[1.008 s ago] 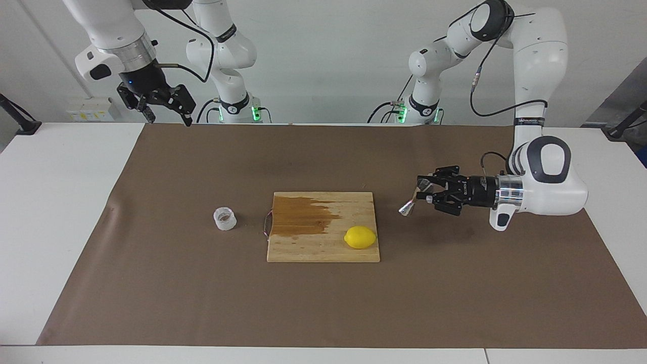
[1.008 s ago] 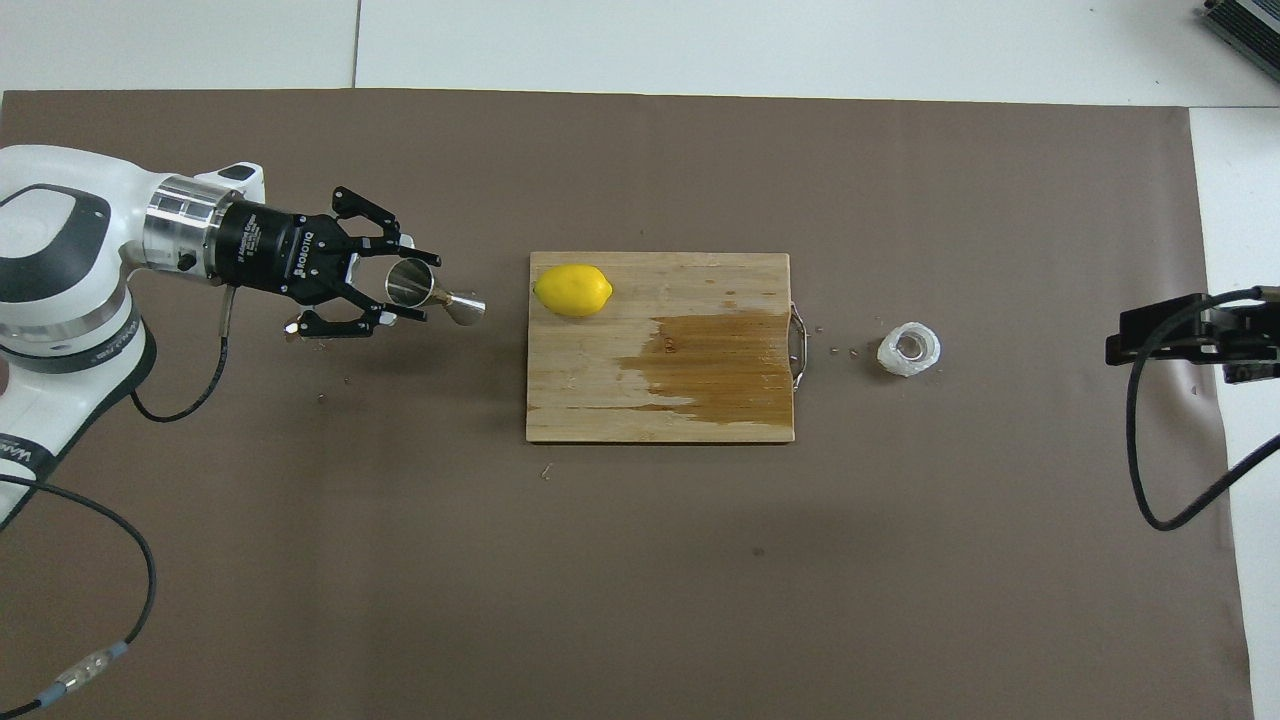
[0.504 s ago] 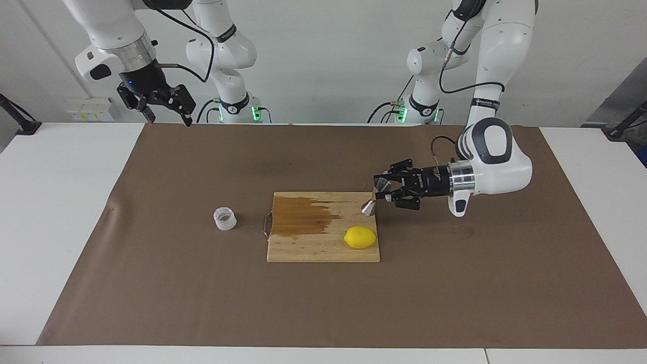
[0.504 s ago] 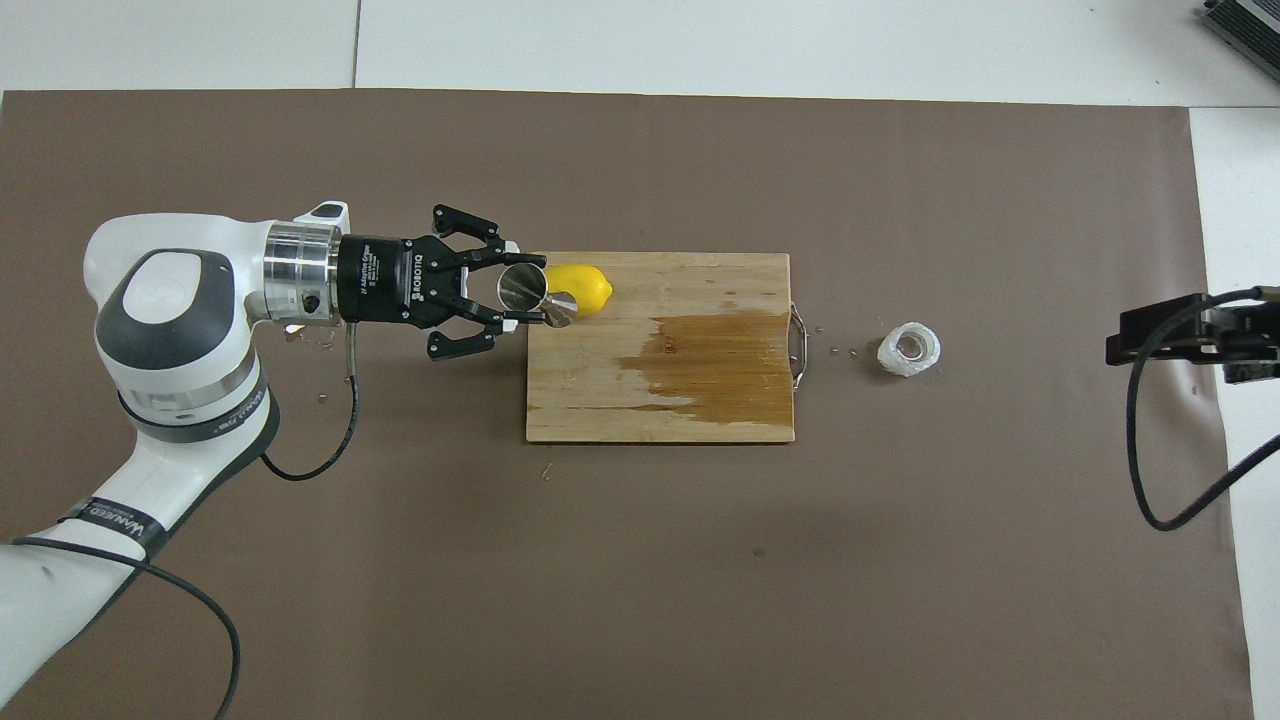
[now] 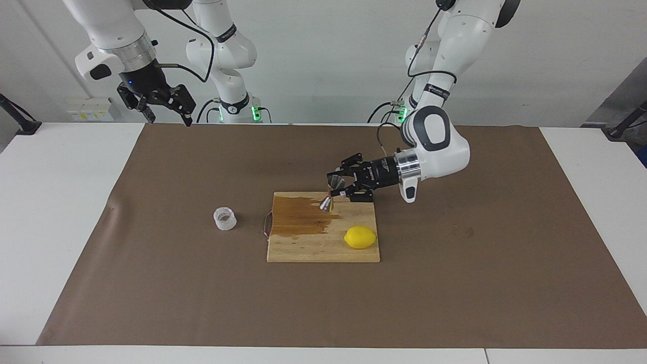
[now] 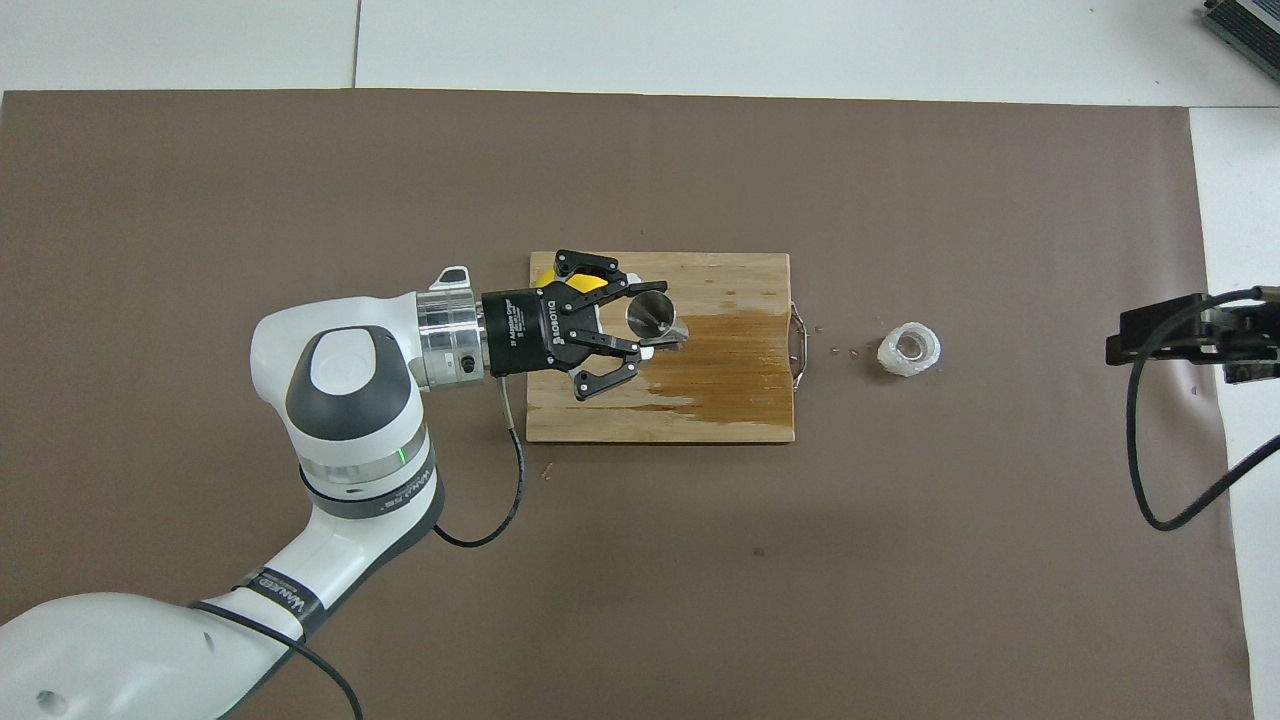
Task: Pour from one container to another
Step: 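Carry the metal cup with the left gripper over the wooden board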
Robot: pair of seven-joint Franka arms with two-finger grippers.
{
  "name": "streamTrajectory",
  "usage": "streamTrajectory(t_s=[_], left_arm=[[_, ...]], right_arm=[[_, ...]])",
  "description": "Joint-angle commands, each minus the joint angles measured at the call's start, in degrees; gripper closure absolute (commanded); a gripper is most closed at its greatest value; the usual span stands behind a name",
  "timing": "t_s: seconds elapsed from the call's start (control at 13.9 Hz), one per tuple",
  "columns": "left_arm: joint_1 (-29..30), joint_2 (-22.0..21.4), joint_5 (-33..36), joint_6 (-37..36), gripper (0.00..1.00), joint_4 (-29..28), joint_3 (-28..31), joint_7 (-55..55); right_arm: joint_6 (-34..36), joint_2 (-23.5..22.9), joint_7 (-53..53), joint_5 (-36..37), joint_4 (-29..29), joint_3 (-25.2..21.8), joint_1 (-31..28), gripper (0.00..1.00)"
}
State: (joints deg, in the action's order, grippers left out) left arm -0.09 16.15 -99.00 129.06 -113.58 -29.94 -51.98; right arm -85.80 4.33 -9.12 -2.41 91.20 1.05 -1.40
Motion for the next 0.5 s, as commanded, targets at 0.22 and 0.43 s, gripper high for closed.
streamTrajectory(t_s=[0.22, 0.43], left_arm=[[-6.06, -1.82, -13.92, 4.97, 1.00, -4.20, 1.29, 10.92], [-7.91, -1.03, -17.35, 9.61, 1.00, -4.28, 1.38, 13.29]], right_arm=[[0.19, 0.32, -0.81, -1.28, -0.23, 0.53, -0.88, 0.00], [0.11, 0.32, -0.81, -1.28, -0.23, 0.53, -0.80, 0.00]])
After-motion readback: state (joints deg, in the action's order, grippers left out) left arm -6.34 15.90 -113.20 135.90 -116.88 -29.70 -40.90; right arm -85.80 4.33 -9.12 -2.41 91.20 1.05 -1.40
